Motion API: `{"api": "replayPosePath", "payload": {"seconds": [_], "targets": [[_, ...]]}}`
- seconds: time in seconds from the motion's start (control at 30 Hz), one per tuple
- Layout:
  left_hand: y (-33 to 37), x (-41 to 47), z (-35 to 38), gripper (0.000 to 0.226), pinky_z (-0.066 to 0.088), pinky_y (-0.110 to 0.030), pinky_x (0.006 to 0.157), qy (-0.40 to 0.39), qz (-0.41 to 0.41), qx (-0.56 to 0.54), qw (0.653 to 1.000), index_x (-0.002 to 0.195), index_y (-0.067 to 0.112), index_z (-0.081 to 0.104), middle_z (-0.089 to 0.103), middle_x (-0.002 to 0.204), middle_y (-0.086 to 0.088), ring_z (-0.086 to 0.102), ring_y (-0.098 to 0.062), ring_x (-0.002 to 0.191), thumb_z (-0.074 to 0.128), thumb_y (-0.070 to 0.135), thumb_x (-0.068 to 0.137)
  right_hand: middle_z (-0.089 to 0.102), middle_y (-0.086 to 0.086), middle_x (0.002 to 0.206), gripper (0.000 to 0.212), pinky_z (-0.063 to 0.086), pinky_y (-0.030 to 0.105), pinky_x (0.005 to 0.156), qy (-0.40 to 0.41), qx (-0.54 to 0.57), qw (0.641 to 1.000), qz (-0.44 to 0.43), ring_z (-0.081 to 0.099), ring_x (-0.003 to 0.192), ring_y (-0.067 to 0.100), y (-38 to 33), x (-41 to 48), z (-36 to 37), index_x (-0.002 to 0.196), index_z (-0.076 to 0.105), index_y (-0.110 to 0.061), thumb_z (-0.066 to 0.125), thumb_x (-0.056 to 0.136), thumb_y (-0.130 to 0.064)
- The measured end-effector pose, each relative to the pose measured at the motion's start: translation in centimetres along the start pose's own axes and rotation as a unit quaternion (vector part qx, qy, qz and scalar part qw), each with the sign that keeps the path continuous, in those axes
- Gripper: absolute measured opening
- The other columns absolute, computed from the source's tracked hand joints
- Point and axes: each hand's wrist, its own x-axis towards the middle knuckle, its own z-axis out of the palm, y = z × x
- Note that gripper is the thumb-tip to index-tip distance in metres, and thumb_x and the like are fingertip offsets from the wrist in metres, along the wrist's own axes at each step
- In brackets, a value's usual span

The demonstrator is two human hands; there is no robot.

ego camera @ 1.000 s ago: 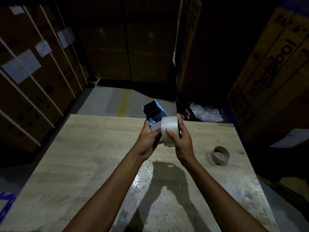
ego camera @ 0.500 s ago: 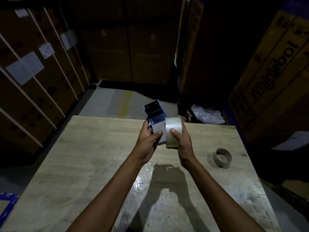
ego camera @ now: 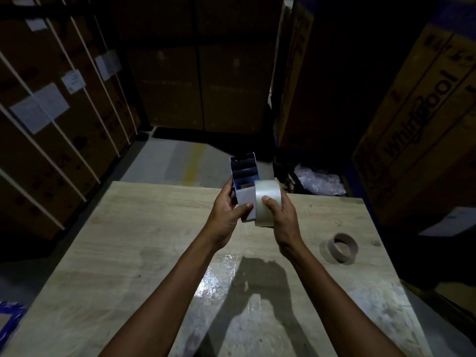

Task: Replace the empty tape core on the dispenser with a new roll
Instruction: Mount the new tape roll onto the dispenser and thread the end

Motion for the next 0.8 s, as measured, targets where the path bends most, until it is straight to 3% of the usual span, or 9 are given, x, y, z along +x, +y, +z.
{"api": "replayPosePath", "payload": {"seconds": [0.13, 0.27, 0.4, 0.47, 0.57, 0.63, 0.8], "targets": [[0.4, 0.1, 0.0, 0.076, 0.052, -0.049, 0.096, 0.001, -0.003, 0.008, 1.000, 0.150, 0.021, 0.036, 0.061, 0.133, -0.009, 0.055, -0.033, 0.124, 0.068, 0.004, 0.083, 0.054, 0.013, 0.132, 0.082, 0.060, 0.052, 0.080, -0.001, 0.009, 1.000, -0.009, 0.061, 0.111, 0.030, -0.1, -0.1, 0.2, 0.148, 0.039, -0.035, 0.061, 0.074, -0.063], [0.6, 0.0, 0.3, 0.075, 0.057, -0.035, 0.082, 0.009, 0.009, 0.021, 1.000, 0.150, 0.024, 0.036, 0.060, 0.132, -0.009, 0.056, -0.030, 0.119, 0.066, 0.007, 0.084, 0.054, 0.013, 0.134, 0.084, 0.059, 0.054, 0.083, -0.011, -0.018, 0.999, -0.027, 0.061, 0.113, 0.031, -0.3, -0.1, 0.1, 0.148, 0.040, -0.029, 0.061, 0.075, -0.063], [0.8, 0.3, 0.7, 0.073, 0.054, -0.024, 0.068, 0.009, 0.007, 0.040, 0.999, 0.156, 0.027, 0.027, 0.057, 0.138, -0.005, 0.059, -0.022, 0.111, 0.056, 0.000, 0.095, 0.046, 0.000, 0.134, 0.091, 0.056, 0.027, 0.084, -0.026, -0.062, 0.995, -0.077, 0.056, 0.115, 0.012, -1.0, -0.6, 0.8, 0.155, 0.028, -0.031, 0.058, 0.074, -0.058], [0.9, 0.1, 0.8, 0.065, 0.054, -0.029, 0.080, 0.023, -0.011, 0.001, 1.000, 0.157, 0.026, 0.024, 0.052, 0.146, -0.001, 0.058, -0.020, 0.117, 0.040, 0.001, 0.100, 0.048, 0.002, 0.133, 0.091, 0.055, 0.028, 0.083, -0.022, -0.044, 0.997, -0.068, 0.057, 0.114, 0.014, -1.0, -0.6, 1.2, 0.155, 0.028, -0.032, 0.058, 0.073, -0.059], [0.7, -0.2, 1.0, 0.056, 0.049, -0.036, 0.096, 0.036, -0.028, -0.047, 0.998, 0.157, 0.023, 0.025, 0.051, 0.144, 0.002, 0.056, -0.020, 0.123, 0.023, 0.008, 0.103, 0.051, 0.008, 0.135, 0.088, 0.057, 0.042, 0.087, -0.014, -0.019, 0.999, -0.038, 0.059, 0.114, 0.023, -0.7, -0.6, 2.0, 0.153, 0.028, -0.036, 0.057, 0.075, -0.062], [0.6, -0.3, 1.5, 0.052, 0.049, -0.036, 0.096, 0.037, -0.032, -0.054, 0.997, 0.157, 0.026, 0.024, 0.052, 0.144, -0.001, 0.057, -0.021, 0.122, 0.023, 0.015, 0.106, 0.052, 0.008, 0.135, 0.084, 0.055, 0.051, 0.092, -0.004, -0.012, 1.000, -0.024, 0.058, 0.115, 0.024, -0.6, -0.9, 2.5, 0.152, 0.029, -0.038, 0.056, 0.077, -0.062], [0.0, -0.6, 2.1, 0.058, 0.044, -0.035, 0.109, 0.042, -0.031, -0.031, 0.998, 0.158, 0.032, 0.018, 0.045, 0.151, 0.001, 0.052, -0.015, 0.132, 0.036, 0.041, 0.104, 0.055, 0.002, 0.139, 0.083, 0.051, 0.054, 0.096, 0.008, -0.039, 0.999, -0.014, 0.055, 0.123, 0.026, 0.1, -1.1, 3.0, 0.148, 0.034, -0.044, 0.057, 0.075, -0.075]]}}
